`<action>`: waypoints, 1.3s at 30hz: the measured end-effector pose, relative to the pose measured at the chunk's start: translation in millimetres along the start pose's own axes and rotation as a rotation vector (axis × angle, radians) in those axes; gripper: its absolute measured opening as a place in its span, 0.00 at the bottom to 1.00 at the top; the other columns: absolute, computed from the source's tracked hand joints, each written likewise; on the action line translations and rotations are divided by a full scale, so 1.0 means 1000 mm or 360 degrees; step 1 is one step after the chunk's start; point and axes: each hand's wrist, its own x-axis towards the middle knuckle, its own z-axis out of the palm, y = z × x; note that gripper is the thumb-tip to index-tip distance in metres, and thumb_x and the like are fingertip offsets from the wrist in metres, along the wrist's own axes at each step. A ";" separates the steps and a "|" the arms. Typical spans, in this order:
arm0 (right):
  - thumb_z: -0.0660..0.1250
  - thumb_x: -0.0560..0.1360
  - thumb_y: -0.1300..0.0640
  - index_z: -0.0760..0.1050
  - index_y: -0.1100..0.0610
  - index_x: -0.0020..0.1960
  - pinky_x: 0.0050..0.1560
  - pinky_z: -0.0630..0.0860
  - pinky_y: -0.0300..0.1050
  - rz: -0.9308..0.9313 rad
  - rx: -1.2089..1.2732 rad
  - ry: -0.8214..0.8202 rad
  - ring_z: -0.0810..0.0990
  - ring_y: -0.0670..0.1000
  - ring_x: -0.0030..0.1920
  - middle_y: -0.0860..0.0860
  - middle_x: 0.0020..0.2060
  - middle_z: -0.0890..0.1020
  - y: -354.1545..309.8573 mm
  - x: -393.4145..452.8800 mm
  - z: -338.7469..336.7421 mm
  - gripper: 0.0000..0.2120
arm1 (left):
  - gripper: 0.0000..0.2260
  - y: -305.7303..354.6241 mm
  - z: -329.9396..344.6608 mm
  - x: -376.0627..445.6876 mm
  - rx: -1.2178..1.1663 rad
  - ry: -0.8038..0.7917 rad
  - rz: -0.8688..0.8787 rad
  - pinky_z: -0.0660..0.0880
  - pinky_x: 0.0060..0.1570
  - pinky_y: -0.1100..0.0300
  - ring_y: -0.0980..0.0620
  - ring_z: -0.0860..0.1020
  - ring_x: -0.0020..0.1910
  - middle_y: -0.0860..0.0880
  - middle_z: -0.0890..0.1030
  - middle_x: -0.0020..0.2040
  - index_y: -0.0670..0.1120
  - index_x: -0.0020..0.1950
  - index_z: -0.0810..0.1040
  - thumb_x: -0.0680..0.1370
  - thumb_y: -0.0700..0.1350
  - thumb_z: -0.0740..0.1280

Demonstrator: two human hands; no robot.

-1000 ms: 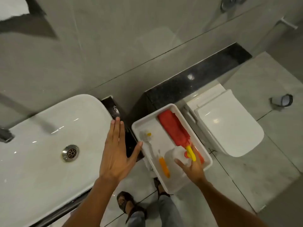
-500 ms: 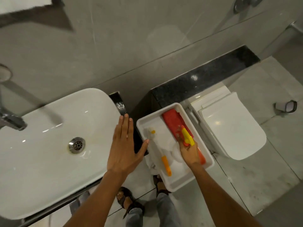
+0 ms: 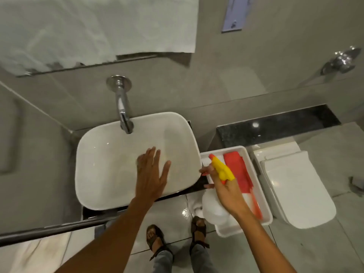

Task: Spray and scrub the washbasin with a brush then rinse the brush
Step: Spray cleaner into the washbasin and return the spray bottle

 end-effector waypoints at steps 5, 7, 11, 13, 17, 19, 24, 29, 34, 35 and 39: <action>0.62 0.85 0.50 0.73 0.43 0.75 0.42 0.84 0.45 0.0034 -0.0065 -0.0262 0.85 0.48 0.53 0.51 0.50 0.87 -0.009 -0.021 0.089 0.19 | 0.32 -0.105 -0.049 -0.020 0.0060 0.0172 -0.0249 0.59 0.83 0.39 0.39 0.67 0.83 0.38 0.72 0.81 0.39 0.79 0.74 0.86 0.63 0.54; 0.64 0.83 0.43 0.75 0.37 0.72 0.38 0.83 0.45 0.0155 -0.0045 -0.0275 0.85 0.45 0.49 0.51 0.46 0.85 -0.010 -0.027 0.121 0.17 | 0.33 -0.137 -0.063 -0.022 0.0063 0.0229 -0.0341 0.60 0.82 0.38 0.38 0.68 0.82 0.38 0.73 0.81 0.39 0.78 0.74 0.86 0.63 0.55; 0.64 0.77 0.30 0.76 0.34 0.68 0.42 0.85 0.53 0.0461 -0.0056 -0.0372 0.83 0.45 0.44 0.50 0.40 0.84 -0.005 -0.028 0.173 0.22 | 0.39 -0.179 -0.078 -0.020 -0.0024 0.0234 -0.0478 0.55 0.85 0.40 0.39 0.63 0.84 0.40 0.68 0.83 0.40 0.81 0.69 0.85 0.69 0.48; 0.62 0.75 0.27 0.77 0.37 0.68 0.51 0.85 0.56 0.0459 -0.0256 -0.0344 0.83 0.44 0.43 0.44 0.40 0.84 -0.002 -0.028 0.191 0.26 | 0.41 -0.185 -0.079 -0.020 -0.0083 0.0255 -0.0494 0.55 0.85 0.39 0.39 0.63 0.85 0.40 0.67 0.84 0.41 0.82 0.69 0.85 0.71 0.46; 0.57 0.79 0.29 0.77 0.41 0.70 0.60 0.81 0.49 0.0366 -0.0776 -0.0211 0.86 0.49 0.53 0.45 0.50 0.87 0.000 -0.028 0.216 0.27 | 0.39 -0.189 -0.076 -0.021 -0.0105 0.0280 -0.0456 0.56 0.85 0.40 0.39 0.63 0.85 0.41 0.67 0.84 0.41 0.82 0.69 0.85 0.69 0.47; 0.61 0.81 0.34 0.78 0.41 0.70 0.58 0.82 0.51 0.0408 -0.0515 -0.0215 0.88 0.50 0.48 0.47 0.41 0.87 -0.006 -0.026 0.225 0.22 | 0.39 -0.191 -0.076 -0.021 -0.0108 0.0273 -0.0455 0.56 0.85 0.41 0.40 0.62 0.85 0.42 0.67 0.85 0.42 0.82 0.68 0.85 0.70 0.46; 0.66 0.81 0.40 0.84 0.49 0.51 0.53 0.83 0.61 0.0581 -0.0238 0.0030 0.86 0.55 0.41 0.55 0.38 0.87 -0.012 -0.012 0.226 0.14 | 0.39 -0.192 -0.074 -0.019 -0.0059 0.0243 -0.0462 0.59 0.84 0.41 0.41 0.62 0.86 0.43 0.68 0.84 0.44 0.82 0.68 0.85 0.71 0.45; 0.66 0.82 0.41 0.80 0.41 0.62 0.47 0.86 0.60 0.0551 0.0092 0.0189 0.87 0.55 0.43 0.57 0.42 0.87 -0.012 -0.009 0.214 0.11 | 0.37 -0.195 -0.073 -0.018 -0.0029 0.0240 -0.0446 0.61 0.83 0.41 0.42 0.62 0.85 0.42 0.70 0.83 0.42 0.81 0.70 0.86 0.69 0.48; 0.66 0.83 0.44 0.81 0.46 0.65 0.39 0.85 0.49 0.0501 0.0081 0.0446 0.81 0.52 0.37 0.54 0.36 0.81 -0.021 0.003 0.183 0.14 | 0.35 -0.194 -0.074 -0.018 -0.0052 0.0206 -0.0456 0.61 0.83 0.40 0.43 0.60 0.86 0.43 0.69 0.83 0.43 0.81 0.70 0.86 0.68 0.50; 0.66 0.83 0.44 0.82 0.47 0.64 0.36 0.85 0.46 0.0505 0.0032 0.0517 0.80 0.52 0.36 0.53 0.35 0.79 -0.022 0.003 0.175 0.14 | 0.35 -0.194 -0.074 -0.018 -0.0062 0.0204 -0.0456 0.61 0.83 0.40 0.43 0.60 0.86 0.43 0.69 0.84 0.43 0.81 0.70 0.85 0.67 0.50; 0.66 0.82 0.44 0.81 0.54 0.64 0.43 0.87 0.54 0.0592 0.0011 0.0554 0.88 0.56 0.44 0.59 0.42 0.87 -0.023 -0.007 0.151 0.17 | 0.35 -0.195 -0.073 -0.018 -0.0066 0.0210 -0.0455 0.62 0.83 0.39 0.42 0.60 0.86 0.43 0.69 0.83 0.43 0.80 0.71 0.85 0.68 0.50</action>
